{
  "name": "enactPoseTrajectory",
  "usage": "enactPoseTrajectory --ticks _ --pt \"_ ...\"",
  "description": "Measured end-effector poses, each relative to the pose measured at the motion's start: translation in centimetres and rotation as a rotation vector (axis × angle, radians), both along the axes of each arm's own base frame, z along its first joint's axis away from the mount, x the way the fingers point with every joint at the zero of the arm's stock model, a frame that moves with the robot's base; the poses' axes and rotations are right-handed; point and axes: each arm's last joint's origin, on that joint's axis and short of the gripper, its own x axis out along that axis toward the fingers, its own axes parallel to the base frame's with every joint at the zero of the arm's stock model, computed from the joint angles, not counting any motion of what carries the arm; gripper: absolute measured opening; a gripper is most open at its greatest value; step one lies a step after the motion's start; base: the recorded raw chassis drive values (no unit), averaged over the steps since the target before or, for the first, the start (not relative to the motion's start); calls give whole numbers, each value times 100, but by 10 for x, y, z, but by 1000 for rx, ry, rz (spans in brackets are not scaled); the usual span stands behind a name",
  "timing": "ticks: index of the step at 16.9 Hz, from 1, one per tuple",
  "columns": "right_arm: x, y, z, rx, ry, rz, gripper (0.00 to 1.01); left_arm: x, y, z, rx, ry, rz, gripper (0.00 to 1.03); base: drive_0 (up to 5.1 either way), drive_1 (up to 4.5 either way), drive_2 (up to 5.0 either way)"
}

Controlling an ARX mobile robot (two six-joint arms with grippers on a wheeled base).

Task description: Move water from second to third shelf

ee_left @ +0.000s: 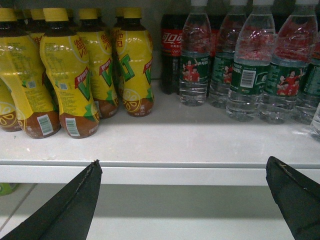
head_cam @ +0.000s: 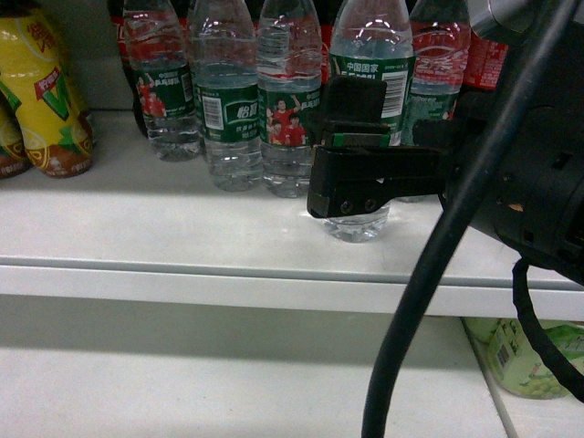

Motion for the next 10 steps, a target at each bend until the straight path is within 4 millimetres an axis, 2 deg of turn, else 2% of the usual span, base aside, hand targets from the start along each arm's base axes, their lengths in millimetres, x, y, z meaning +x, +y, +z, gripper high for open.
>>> enactPoseTrajectory --ticks 4,10 --pt "15 7 -1 -15 12 -33 98 0 0 0 0 0 0 98 0 0 0" --pt "42 19 8 -49 -1 -62 98 0 0 0 0 0 0 98 0 0 0"
